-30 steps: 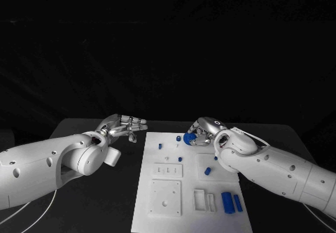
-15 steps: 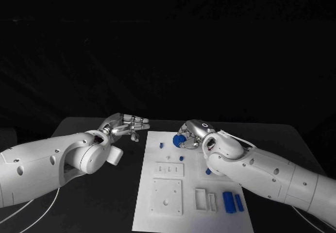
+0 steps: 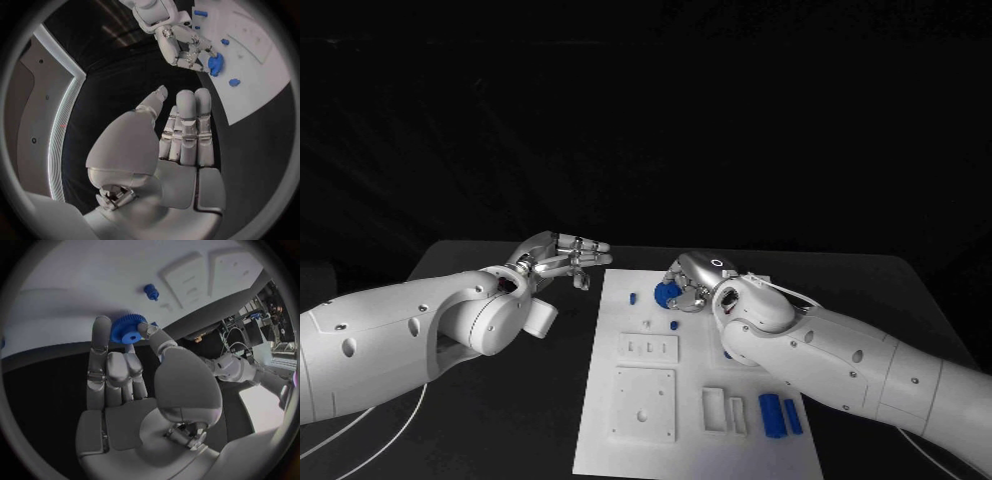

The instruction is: Assemble the parts on the task board

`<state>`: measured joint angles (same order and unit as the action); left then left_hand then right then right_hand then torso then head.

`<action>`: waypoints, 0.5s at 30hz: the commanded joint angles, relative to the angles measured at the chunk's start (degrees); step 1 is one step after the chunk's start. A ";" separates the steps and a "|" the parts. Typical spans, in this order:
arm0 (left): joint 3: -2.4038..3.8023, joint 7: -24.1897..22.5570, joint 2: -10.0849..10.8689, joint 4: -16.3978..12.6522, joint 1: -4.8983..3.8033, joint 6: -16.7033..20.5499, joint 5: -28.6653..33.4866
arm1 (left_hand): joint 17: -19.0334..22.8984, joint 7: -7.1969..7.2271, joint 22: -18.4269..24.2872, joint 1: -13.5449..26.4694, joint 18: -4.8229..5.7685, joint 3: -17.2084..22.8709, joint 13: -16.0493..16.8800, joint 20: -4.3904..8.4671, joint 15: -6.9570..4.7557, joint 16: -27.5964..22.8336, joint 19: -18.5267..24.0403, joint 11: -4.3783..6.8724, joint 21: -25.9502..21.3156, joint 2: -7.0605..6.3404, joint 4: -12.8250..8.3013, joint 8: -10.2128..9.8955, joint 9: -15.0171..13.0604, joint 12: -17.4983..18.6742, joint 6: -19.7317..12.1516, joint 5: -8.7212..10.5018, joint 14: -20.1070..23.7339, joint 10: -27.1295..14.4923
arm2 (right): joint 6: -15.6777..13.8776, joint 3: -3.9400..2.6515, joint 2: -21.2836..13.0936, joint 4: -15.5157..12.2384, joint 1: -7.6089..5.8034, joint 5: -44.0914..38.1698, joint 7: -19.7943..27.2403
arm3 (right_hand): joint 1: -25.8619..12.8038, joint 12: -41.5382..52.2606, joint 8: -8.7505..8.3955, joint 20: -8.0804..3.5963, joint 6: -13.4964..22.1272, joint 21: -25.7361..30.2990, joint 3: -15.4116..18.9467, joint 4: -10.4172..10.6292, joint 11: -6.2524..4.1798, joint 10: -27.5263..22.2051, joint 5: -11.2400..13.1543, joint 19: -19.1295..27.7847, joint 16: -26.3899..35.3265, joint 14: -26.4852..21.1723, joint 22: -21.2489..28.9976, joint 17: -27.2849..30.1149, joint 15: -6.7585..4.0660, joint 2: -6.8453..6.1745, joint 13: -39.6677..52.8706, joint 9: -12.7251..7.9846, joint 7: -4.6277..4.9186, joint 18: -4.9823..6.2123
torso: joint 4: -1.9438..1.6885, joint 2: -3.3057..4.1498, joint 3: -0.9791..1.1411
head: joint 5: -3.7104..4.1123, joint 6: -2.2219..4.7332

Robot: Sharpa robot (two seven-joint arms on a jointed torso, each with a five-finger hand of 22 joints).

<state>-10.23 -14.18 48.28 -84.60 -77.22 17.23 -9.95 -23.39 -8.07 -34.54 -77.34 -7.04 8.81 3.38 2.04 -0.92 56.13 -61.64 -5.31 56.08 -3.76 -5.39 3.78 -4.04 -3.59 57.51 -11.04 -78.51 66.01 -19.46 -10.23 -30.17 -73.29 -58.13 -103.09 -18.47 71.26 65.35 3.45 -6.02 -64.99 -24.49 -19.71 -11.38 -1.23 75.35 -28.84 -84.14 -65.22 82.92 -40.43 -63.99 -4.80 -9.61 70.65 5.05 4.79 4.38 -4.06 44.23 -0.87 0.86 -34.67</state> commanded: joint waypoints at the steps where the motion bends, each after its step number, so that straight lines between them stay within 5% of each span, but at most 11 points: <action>1: 0.04 -0.23 -0.16 -0.05 -0.06 -0.84 -0.12 | 0.05 -0.03 0.03 0.01 -0.93 0.38 0.05 -0.23 0.11 0.33 0.32 0.06 0.19 -0.13 -0.05 -0.18 -0.07 0.18 -0.49 -0.17 -0.33 -0.29 | -0.03 0.16 0.08 0.13 0.01 -0.78 0.68 | 0.08 0.18 0.15 -0.20 -0.21 0.17 -0.09 0.24 0.01 0.40 0.17 -1.64 0.05 0.38 -0.06 0.00 -0.12 -0.28 0.07 0.06 -0.01 0.39 | -0.03 -0.04 -0.01 | -0.05 -0.09; 15: 0.04 -0.24 -0.38 0.14 -0.05 -0.91 -0.12 | 0.05 -0.03 0.03 0.01 -0.93 0.38 0.05 -0.23 0.11 0.33 0.32 0.06 0.19 -0.13 -0.05 -0.18 -0.07 0.18 -0.49 -0.17 -0.33 -0.29 | 0.50 0.86 1.29 1.91 0.02 -0.71 1.12 | 0.01 -0.17 0.14 -0.14 0.18 0.46 0.32 0.38 0.08 0.17 0.83 -1.67 0.17 0.35 -0.24 0.06 -0.05 -0.16 -0.15 -0.05 0.07 0.37 | -0.06 0.02 -0.01 | -0.04 -0.20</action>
<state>-10.23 -14.15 48.05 -84.41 -77.22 17.16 -9.95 -23.40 -8.07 -34.55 -77.34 -7.01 8.81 3.38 2.04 -0.92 56.13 -61.64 -5.31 56.08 -3.76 -5.39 3.78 -4.04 -3.59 57.51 -11.04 -78.51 66.01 -19.70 -9.50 -28.98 -71.56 -58.26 -103.21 -18.07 71.26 65.35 3.43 -6.02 -64.98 -24.27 -19.54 -11.21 -1.13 75.25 -28.22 -84.14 -65.21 82.92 -40.60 -63.98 -4.80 -9.61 70.59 5.05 4.78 4.38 -4.06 44.20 -0.87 0.81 -34.84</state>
